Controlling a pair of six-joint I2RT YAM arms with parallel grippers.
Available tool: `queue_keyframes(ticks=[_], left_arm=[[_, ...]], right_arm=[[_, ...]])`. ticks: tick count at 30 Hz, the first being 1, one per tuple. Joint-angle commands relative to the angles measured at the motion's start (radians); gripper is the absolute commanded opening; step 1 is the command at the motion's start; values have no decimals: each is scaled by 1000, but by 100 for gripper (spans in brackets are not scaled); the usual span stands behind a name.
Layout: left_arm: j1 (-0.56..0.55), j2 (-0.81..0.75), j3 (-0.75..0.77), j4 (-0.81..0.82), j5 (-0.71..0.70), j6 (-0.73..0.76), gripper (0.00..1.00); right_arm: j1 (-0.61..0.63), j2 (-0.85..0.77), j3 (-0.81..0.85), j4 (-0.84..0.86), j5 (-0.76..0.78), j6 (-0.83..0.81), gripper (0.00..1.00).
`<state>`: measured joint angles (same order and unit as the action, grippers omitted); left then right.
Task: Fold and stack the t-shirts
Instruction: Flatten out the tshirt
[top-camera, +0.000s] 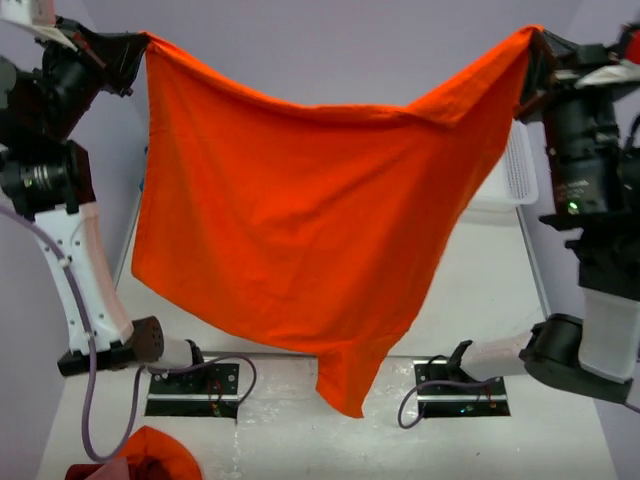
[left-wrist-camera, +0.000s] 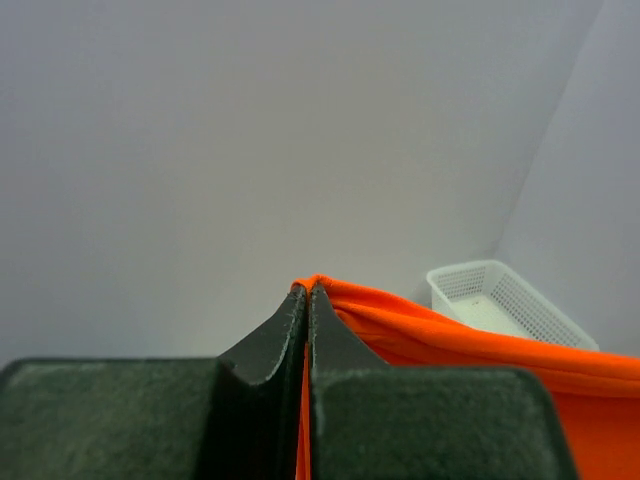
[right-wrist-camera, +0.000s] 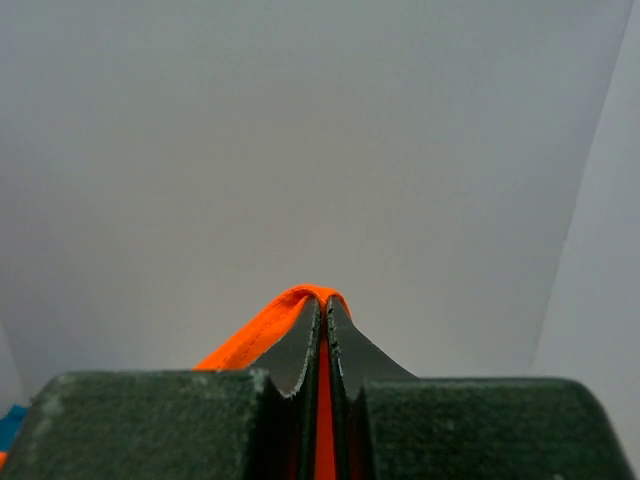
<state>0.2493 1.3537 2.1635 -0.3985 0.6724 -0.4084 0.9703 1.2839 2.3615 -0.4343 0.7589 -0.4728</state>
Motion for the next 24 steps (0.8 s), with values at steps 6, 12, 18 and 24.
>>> queue_keyframes(ticks=[6, 12, 18, 24], left_arm=[[8, 352, 140, 136, -40, -41, 0], [11, 620, 320, 251, -13, -76, 0], [13, 651, 297, 313, 7, -109, 0], [-7, 535, 7, 241, -17, -4, 0]], right_arm=[[-399, 308, 200, 13, -317, 104, 0], [-585, 454, 271, -6, -469, 223, 0], [-602, 456, 248, 0, -492, 240, 0], [-604, 388, 84, -185, -475, 348, 0]])
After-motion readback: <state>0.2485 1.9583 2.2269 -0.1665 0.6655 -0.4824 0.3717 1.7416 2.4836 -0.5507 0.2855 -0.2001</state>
